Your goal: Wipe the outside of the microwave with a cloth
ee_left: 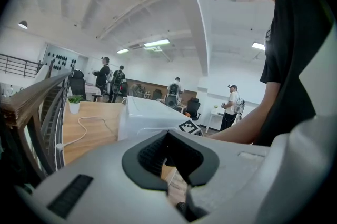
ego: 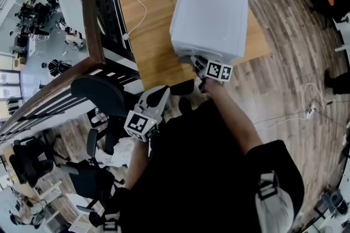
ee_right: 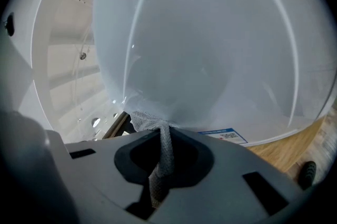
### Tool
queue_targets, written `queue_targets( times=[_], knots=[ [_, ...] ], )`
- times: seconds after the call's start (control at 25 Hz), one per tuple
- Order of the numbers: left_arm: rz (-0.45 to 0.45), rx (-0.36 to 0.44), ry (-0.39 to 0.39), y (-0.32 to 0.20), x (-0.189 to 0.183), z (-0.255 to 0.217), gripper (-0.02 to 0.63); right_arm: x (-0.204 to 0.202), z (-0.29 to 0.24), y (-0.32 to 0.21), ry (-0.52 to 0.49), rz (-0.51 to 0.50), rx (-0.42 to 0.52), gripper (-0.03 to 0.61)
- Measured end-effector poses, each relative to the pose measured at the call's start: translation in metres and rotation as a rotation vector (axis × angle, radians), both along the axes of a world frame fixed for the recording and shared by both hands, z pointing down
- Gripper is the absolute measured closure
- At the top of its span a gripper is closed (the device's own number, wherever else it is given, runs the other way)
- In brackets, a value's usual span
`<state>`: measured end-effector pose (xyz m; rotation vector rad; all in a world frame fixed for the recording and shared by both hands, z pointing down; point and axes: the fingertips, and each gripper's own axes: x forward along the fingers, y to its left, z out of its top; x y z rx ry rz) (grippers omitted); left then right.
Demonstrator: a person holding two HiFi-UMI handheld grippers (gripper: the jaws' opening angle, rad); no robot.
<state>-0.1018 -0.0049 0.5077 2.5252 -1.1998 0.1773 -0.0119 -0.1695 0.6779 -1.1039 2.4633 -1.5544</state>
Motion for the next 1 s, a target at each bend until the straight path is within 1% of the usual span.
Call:
queue_targets(
  times=[0.12,0.28,0.44,0.64,1.0],
  knots=[
    [0.014,0.027,0.017,-0.005,0.006,-0.002,0.612,0.012,0.000,0.001,-0.001,0.015,-0.005,0.561],
    [0.026,0.029,0.025,-0.009,0.010,-0.003,0.612,0.029,0.002,0.003,0.002,0.043,-0.009,0.561],
    [0.028,0.004,0.018,-0.007,0.012,-0.001,0.612,0.053,0.003,0.009,0.028,0.085,-0.002,0.561],
    [0.050,0.030,0.011,-0.010,0.014,-0.001,0.612,0.078,0.003,0.013,0.048,0.118,0.003,0.561],
    [0.081,0.038,0.016,-0.016,0.026,-0.003,0.612,0.111,0.001,0.018,0.064,0.151,0.006,0.561]
  ],
)
